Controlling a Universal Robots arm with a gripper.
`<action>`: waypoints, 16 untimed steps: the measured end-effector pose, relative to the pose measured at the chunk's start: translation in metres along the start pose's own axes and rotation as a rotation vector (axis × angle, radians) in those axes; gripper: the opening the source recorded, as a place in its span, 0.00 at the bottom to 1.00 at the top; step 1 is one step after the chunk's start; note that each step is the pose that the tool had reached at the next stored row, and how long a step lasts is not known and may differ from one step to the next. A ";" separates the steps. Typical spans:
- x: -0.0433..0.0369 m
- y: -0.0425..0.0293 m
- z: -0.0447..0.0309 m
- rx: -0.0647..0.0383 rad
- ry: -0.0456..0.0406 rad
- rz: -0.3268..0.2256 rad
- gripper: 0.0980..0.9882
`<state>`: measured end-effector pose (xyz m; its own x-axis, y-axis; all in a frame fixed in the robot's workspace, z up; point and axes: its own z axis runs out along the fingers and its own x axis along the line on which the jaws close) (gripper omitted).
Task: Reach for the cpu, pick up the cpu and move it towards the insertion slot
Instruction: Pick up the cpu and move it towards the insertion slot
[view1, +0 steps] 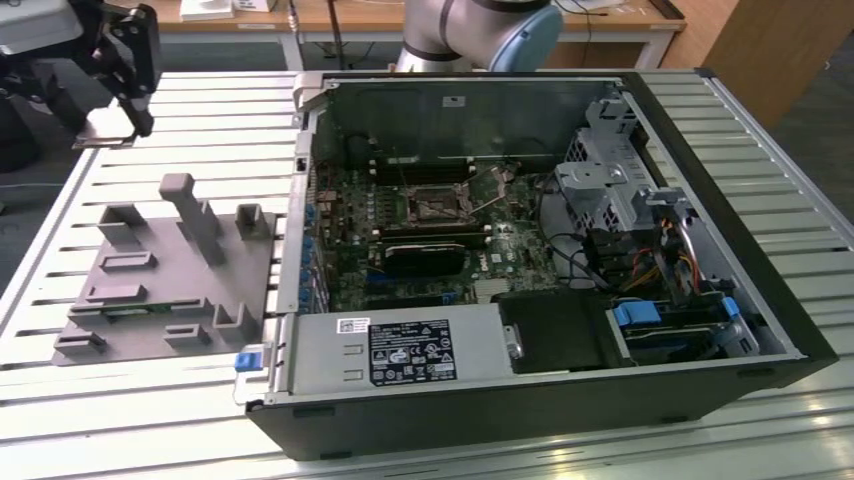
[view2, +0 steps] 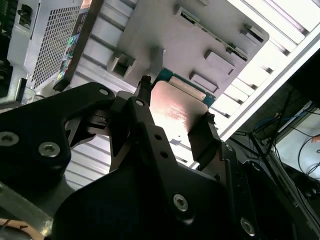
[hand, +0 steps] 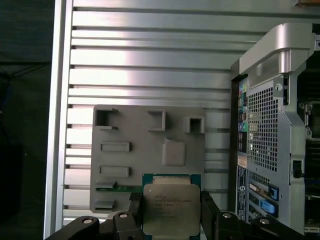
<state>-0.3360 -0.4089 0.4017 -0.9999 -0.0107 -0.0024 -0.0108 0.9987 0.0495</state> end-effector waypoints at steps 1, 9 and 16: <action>-0.0027 0.0000 0.0000 0.000 0.0000 0.000 0.50; -0.0246 -0.0003 0.0000 0.000 0.0000 0.000 0.50; -0.0428 -0.0005 0.0001 0.000 0.0000 0.000 0.50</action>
<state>-0.2932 -0.4089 0.4017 -0.9999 -0.0106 -0.0023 -0.0107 0.9987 0.0494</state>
